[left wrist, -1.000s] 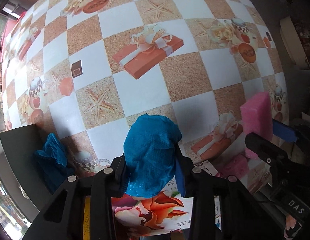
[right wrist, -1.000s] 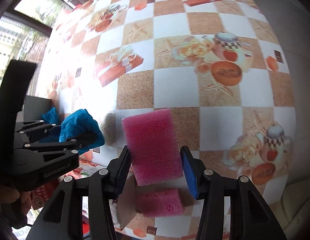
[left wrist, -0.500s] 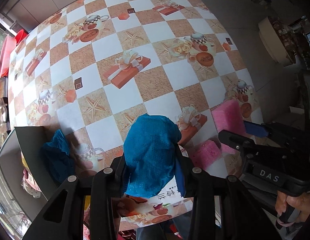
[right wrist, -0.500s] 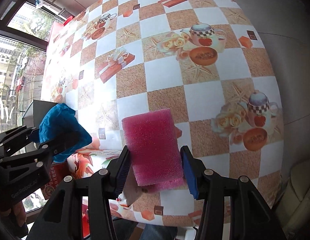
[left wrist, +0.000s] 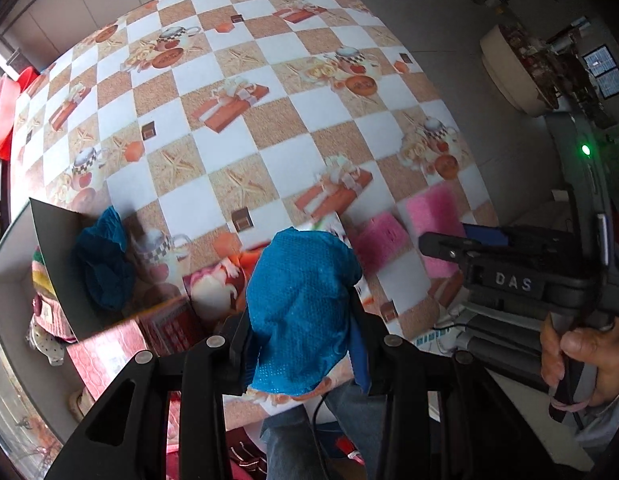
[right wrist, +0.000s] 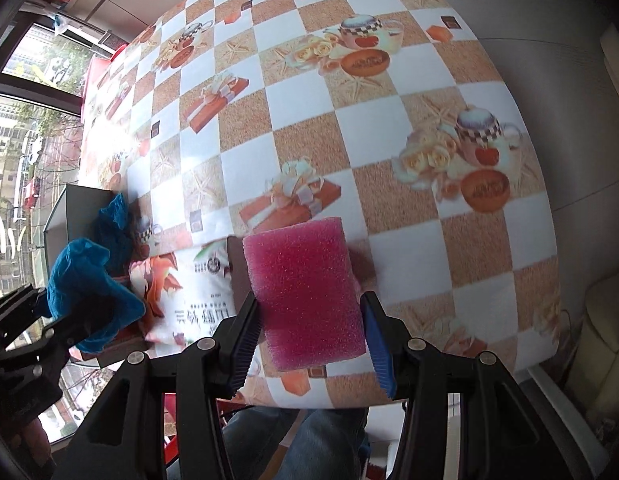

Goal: Organize soft objects
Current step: 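Lift the blue cloth and pink sponge in both tools toward the box, then carry the blue cloth and pink sponge in both tools over the white box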

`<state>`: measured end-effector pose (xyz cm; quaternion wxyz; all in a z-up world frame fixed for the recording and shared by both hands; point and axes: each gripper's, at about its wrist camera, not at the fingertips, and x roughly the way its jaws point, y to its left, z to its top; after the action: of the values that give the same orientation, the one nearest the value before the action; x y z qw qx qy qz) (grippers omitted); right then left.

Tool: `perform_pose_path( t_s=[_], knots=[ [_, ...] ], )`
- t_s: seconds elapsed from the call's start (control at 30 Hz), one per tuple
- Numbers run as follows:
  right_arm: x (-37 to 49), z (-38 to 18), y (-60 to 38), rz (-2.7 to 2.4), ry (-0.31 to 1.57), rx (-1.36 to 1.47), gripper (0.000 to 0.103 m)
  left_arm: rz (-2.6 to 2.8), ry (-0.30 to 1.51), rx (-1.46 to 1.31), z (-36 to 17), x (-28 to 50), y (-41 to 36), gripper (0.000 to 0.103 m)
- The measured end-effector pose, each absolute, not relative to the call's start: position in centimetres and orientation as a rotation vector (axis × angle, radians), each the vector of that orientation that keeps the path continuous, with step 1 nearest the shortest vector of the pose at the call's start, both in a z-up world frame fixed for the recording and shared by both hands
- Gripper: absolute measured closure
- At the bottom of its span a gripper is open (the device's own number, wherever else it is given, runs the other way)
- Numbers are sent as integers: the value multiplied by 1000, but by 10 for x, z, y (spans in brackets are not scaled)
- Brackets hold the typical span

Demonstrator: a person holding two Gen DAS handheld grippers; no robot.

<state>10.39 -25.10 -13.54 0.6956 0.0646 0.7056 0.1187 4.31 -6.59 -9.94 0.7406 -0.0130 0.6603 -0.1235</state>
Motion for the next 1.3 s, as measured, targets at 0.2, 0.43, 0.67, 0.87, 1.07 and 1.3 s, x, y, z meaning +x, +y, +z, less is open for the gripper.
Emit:
perform_pose_path(
  t_s=[0.2, 0.43, 0.67, 0.87, 1.07, 1.3],
  knots=[
    [77, -132, -234, 251, 1581, 157, 52, -339, 1441, -4, -98, 8, -61, 62],
    [43, -121, -205, 250, 1575, 167, 52, -387, 1413, 17, -87, -29, -48, 62],
    [21, -104, -179, 257, 1552, 145, 52, -388, 1351, -5, -68, -48, -27, 62],
    [13, -89, -157, 269, 1525, 112, 52, -365, 1303, -50, -56, -58, -4, 62],
    [6, -75, -130, 306, 1500, 61, 52, -322, 1273, -98, -49, -66, 22, 62],
    [2, -63, -100, 355, 1474, 9, 52, -263, 1250, -147, -45, -76, 51, 62]
  ],
)
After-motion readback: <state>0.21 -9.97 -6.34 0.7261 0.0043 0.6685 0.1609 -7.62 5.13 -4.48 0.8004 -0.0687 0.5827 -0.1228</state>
